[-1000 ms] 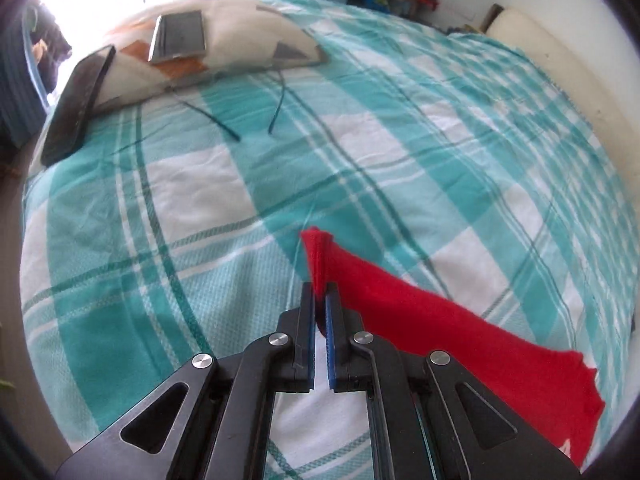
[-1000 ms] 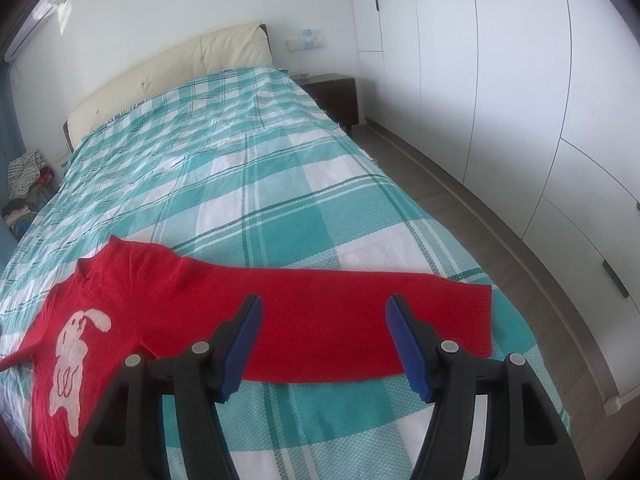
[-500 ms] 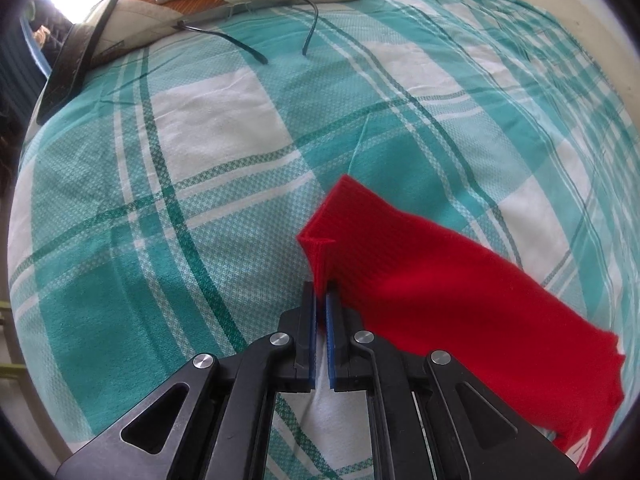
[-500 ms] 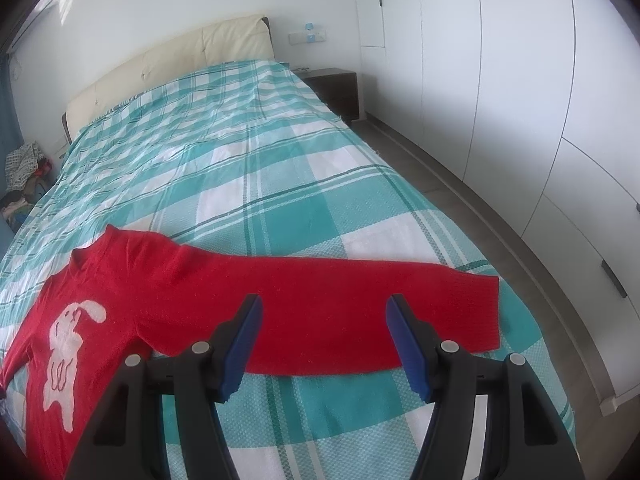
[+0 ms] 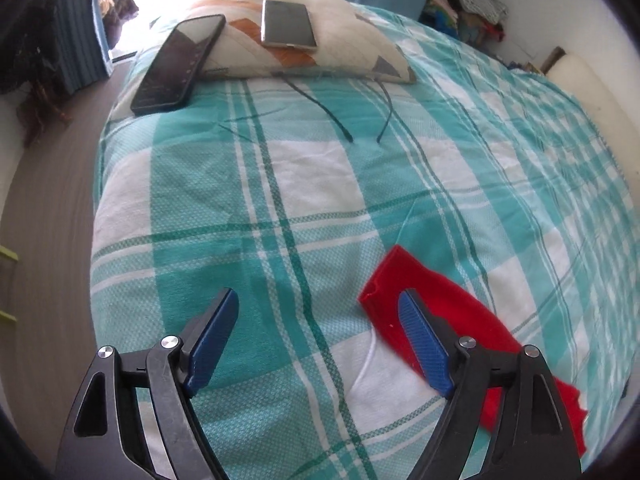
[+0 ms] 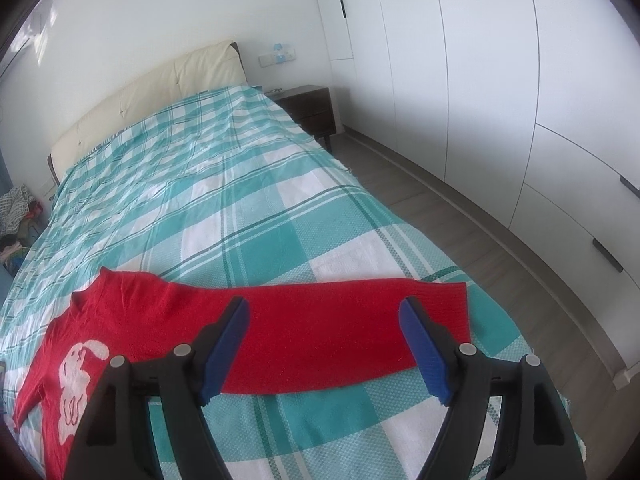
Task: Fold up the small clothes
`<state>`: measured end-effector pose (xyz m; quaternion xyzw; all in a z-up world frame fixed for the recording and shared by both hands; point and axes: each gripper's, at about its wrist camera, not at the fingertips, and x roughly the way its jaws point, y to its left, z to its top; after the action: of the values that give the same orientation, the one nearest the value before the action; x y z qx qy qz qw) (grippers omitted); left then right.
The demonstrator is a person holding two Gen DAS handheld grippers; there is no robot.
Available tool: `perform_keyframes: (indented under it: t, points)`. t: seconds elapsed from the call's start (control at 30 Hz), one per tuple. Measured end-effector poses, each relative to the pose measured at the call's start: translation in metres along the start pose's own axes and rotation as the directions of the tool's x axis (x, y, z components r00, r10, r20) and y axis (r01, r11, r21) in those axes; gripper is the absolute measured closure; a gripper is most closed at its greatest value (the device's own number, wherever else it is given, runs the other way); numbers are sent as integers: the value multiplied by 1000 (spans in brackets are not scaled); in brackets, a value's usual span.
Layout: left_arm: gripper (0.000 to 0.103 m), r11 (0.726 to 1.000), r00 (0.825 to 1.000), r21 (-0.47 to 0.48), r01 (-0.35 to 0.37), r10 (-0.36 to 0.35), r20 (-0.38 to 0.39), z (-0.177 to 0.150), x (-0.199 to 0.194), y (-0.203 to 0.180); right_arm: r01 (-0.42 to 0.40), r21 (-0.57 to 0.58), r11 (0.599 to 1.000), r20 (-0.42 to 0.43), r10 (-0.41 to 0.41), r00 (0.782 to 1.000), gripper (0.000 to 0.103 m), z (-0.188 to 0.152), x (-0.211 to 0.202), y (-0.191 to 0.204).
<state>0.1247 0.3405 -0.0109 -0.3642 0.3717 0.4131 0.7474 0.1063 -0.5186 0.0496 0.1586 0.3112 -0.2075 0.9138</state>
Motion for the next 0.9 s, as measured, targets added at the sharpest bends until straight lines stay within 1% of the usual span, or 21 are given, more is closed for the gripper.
perform_keyframes:
  t: [0.07, 0.1, 0.2, 0.27, 0.3, 0.4, 0.47, 0.63, 0.73, 0.9]
  points:
    - [16, 999, 998, -8, 39, -39, 54, 1, -11, -4, 10, 14, 1000, 25, -10, 1000, 26, 3, -4, -4]
    - [15, 998, 995, 7, 57, -58, 78, 1, -16, -9, 15, 21, 1000, 36, -16, 999, 24, 4, -6, -5]
    - [12, 989, 984, 110, 96, -111, 137, -6, -32, -35, 23, 40, 999, 55, -26, 998, 22, 6, -8, -9]
    - [11, 974, 972, 194, 115, -150, 178, -15, -45, -52, 23, 49, 999, 55, -26, 998, 22, 7, -7, -11]
    - [8, 964, 966, 236, 119, -168, 199, -20, -51, -61, 21, 53, 998, 54, -24, 998, 22, 8, -7, -11]
    - [7, 930, 948, 349, 118, -210, 238, -34, -66, -83, 19, 57, 998, 52, -22, 998, 22, 7, -6, -12]
    - [7, 906, 943, 406, 120, -232, 238, -44, -72, -93, 18, 53, 998, 52, -21, 998, 22, 7, -5, -12]
    - [6, 859, 946, 493, 137, -262, 193, -61, -71, -110, 8, 51, 999, 54, -11, 999, 22, 6, -6, -10]
    - [6, 844, 947, 520, 131, -262, 186, -66, -71, -115, 6, 49, 999, 58, -9, 998, 22, 6, -7, -9]
    - [6, 832, 947, 540, 127, -263, 182, -72, -72, -119, 1, 49, 999, 51, -3, 999, 22, 6, -7, -8]
